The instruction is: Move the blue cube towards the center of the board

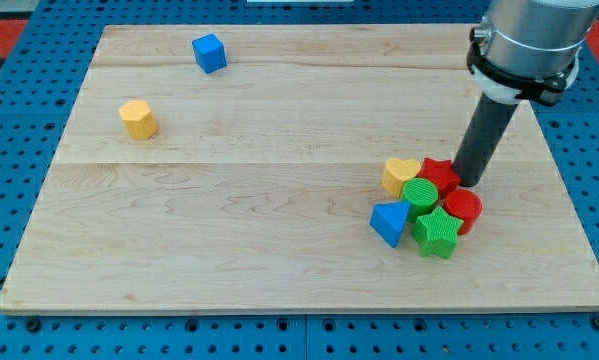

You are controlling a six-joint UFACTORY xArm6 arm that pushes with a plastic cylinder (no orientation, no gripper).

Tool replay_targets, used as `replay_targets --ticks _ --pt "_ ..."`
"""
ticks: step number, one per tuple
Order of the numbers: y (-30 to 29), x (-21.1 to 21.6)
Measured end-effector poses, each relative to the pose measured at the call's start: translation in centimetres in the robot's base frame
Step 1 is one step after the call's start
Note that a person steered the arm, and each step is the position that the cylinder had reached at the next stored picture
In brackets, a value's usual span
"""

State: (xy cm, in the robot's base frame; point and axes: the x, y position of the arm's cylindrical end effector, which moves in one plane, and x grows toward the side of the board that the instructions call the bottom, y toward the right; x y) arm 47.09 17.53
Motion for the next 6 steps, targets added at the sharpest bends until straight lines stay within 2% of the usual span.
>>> replay_targets --ticks 1,2,3,6 --pt "0.0 0.0" --pt "0.1 -3.6" --pt "-3.4 -7.4" --pt "-18.8 -19.5"
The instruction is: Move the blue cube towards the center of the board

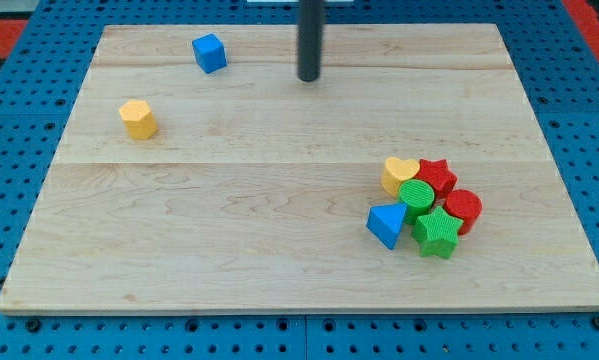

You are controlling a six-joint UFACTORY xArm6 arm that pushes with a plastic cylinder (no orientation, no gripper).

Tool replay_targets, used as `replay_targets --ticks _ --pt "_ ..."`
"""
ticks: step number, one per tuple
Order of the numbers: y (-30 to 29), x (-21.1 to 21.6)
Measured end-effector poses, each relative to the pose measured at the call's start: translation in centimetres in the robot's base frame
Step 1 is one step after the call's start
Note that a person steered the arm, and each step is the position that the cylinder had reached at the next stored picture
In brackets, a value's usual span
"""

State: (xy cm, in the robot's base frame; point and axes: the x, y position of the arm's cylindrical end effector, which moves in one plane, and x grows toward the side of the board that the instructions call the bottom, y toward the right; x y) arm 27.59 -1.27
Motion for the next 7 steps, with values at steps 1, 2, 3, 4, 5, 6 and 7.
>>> replay_targets --ticks 1,2,3,4,5,6,7 --pt "-6.4 -3.4" --pt "-13.2 -6.4" --pt "-18.7 -7.5" --pt "-16.5 -5.1" --pt "-12.2 -1.5" --pt "-8.5 -1.3" --pt "-6.8 0.0"
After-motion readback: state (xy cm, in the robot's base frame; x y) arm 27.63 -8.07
